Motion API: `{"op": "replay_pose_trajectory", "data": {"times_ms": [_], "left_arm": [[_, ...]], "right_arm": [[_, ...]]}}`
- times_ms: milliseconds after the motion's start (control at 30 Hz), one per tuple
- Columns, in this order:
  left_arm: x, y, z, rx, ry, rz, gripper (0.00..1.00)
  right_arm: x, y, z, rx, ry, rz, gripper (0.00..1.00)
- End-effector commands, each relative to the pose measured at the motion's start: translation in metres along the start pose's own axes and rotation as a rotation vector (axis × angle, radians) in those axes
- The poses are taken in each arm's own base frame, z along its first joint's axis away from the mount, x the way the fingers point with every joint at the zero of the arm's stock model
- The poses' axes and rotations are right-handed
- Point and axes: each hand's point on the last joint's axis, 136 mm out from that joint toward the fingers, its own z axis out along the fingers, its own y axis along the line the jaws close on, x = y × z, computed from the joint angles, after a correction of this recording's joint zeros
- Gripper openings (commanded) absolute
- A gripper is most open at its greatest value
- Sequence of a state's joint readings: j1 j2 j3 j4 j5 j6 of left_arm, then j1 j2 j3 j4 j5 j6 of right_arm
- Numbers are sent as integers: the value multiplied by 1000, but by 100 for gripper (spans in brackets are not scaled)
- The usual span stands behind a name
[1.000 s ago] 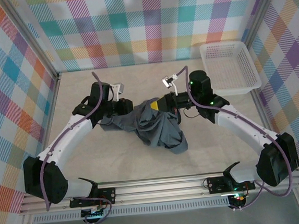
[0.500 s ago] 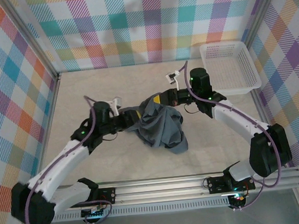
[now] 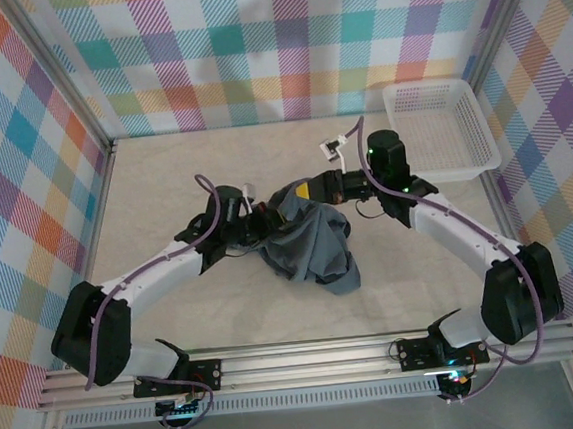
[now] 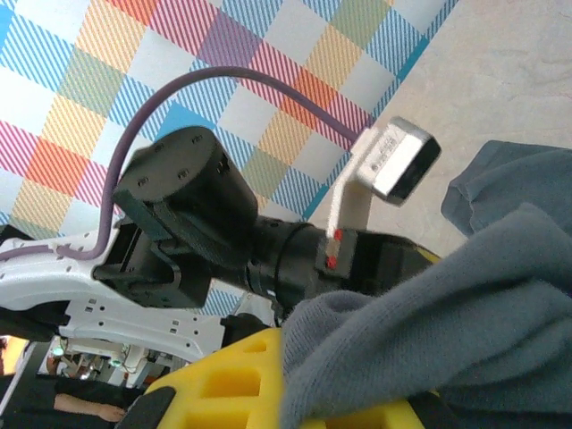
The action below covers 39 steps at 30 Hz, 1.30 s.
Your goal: Fold the inside-out t-shirt
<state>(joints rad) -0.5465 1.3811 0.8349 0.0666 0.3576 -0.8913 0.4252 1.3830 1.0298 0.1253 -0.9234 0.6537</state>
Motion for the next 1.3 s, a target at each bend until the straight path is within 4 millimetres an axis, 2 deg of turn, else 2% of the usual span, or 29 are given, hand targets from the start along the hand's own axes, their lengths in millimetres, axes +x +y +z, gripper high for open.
{"op": "replay_pose_trajectory", "data": {"times_ms": [0,100,133,200,233,333,400,467,533,567,633,700,767,867,967,1133,1267], "left_arm": [[-51,-62,-54,232,-172,11,0],[-60,-88,-93,340,-206,65,0],[-55,-94,-98,363,-185,95,0],[-39,-104,-101,394,-104,159,0],[-33,-103,-100,393,-69,181,0],[-13,-96,-98,371,19,248,0],[-5,-92,-97,346,57,293,0],[1,-91,-97,329,88,329,0],[4,-98,-97,349,110,358,0],[7,-102,-96,364,121,375,0],[12,-110,-96,389,147,412,0],[19,-118,-97,405,173,452,0],[23,-120,-98,395,186,478,0],[20,-118,-99,363,168,484,0],[19,-123,-101,380,164,492,0],[15,-118,-100,344,147,511,0],[16,-110,-98,297,154,517,0]], "right_arm": [[9,-21,-24,18,-23,70,1],[45,-83,-39,67,-59,234,5],[53,-92,-41,61,-65,276,10],[63,-100,-41,72,-55,344,35],[64,-101,-42,97,-49,356,41],[55,-89,-52,243,-44,263,49],[40,-76,-63,355,-104,134,51],[31,-62,-62,453,-142,-46,54],[29,-45,-45,506,-127,-310,57],[30,-43,-33,535,-106,-426,58],[26,-49,-16,573,-69,-562,59],[18,-64,-3,618,-46,-636,60],[19,-68,14,572,10,-685,60],[46,-57,43,335,152,-745,60],[63,-45,57,166,182,-722,61],[81,-26,61,9,208,-706,64],[92,-12,52,-43,206,-715,68]]}}
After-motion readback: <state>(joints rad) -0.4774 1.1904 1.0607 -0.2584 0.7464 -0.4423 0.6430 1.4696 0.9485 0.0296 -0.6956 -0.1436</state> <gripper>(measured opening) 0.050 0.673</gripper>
